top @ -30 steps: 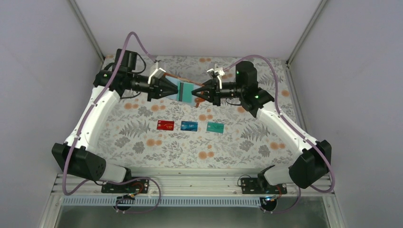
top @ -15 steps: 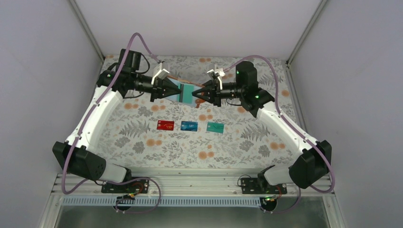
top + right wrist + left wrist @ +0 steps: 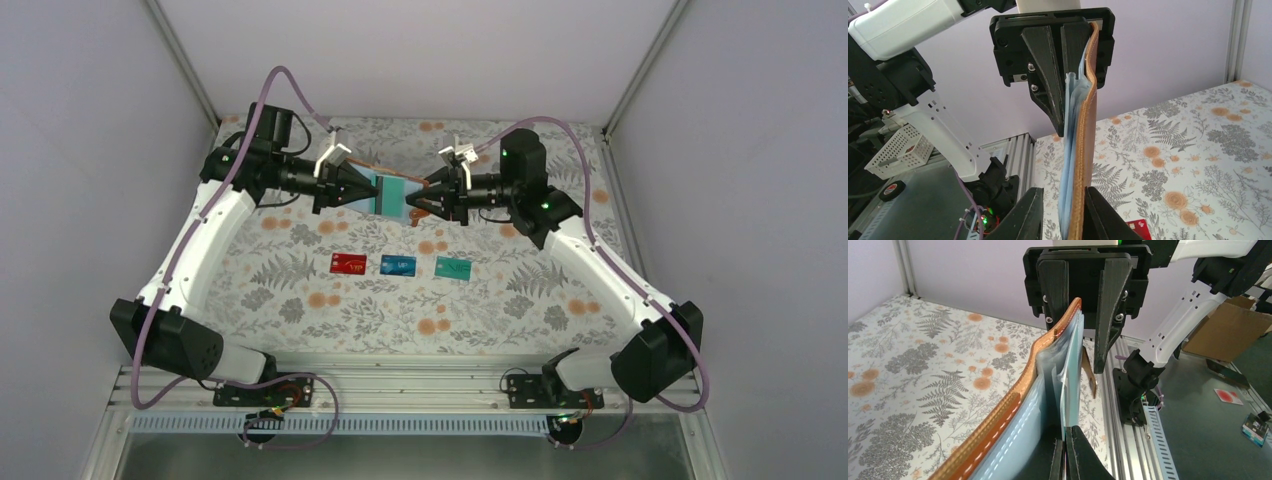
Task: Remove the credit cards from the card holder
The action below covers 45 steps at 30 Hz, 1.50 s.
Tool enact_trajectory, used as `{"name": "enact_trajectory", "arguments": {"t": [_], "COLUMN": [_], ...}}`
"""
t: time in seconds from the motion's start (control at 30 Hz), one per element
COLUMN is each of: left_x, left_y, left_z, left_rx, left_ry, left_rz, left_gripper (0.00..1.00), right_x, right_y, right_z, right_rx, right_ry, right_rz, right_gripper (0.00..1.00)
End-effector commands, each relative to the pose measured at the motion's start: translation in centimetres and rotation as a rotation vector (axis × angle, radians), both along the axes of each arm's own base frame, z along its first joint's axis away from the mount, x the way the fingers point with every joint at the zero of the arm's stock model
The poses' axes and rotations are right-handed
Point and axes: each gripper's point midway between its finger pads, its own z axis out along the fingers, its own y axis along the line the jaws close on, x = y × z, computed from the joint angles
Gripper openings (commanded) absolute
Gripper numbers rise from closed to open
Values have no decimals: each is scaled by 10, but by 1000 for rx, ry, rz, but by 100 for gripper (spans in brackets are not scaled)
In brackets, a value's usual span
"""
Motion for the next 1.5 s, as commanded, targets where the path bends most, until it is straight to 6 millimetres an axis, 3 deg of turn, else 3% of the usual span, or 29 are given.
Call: {"name": "enact_trajectory", "arguments": {"t": [0.0, 0.07, 0.23, 0.43, 0.53, 0.6, 0.7, 0.87, 0.93, 1.0, 1.17, 1.47], "left_x": [-4, -6, -7, -8, -8, -8, -8, -8, -7, -2, 1, -7], "left_y": [1, 1, 1, -2, -2, -1, -1, 0, 2, 1, 0, 5], "left_z": [11, 12, 11, 12, 12, 13, 12, 13, 15, 12, 8, 11], "left_rx": [-26, -25, -25, -27, -26, -26, -25, -20, -18, -15, -12, -12], "left_ry": [-50, -54, -51, -47, -48, -51, -50, -64, -78, -65, -55, -74], "left_rz": [-23, -26, -27, -34, -32, -32, -32, -31, -27, -11, -5, -22], "left_gripper": [2, 2, 2, 3, 2, 2, 2, 3, 10, 11, 3, 2], "right_x": [1, 6, 8, 11, 12, 11, 14, 12, 11, 6, 3, 9], "right_y": [2, 2, 2, 4, 5, 5, 3, 0, -2, -3, -4, -13], "right_z": [12, 12, 9, 7, 7, 6, 6, 8, 7, 10, 15, 10], "right_rx": [33, 31, 23, 26, 25, 23, 17, 8, 0, 5, 9, -7], "right_ry": [-18, -23, -12, 8, 9, 12, 7, -16, -21, -24, -35, -37], "right_rz": [1, -27, -40, -35, -35, -36, -57, -67, -69, -51, -44, -75], "right_gripper": [17, 6, 4, 23, 24, 20, 5, 4, 4, 4, 4, 4]}}
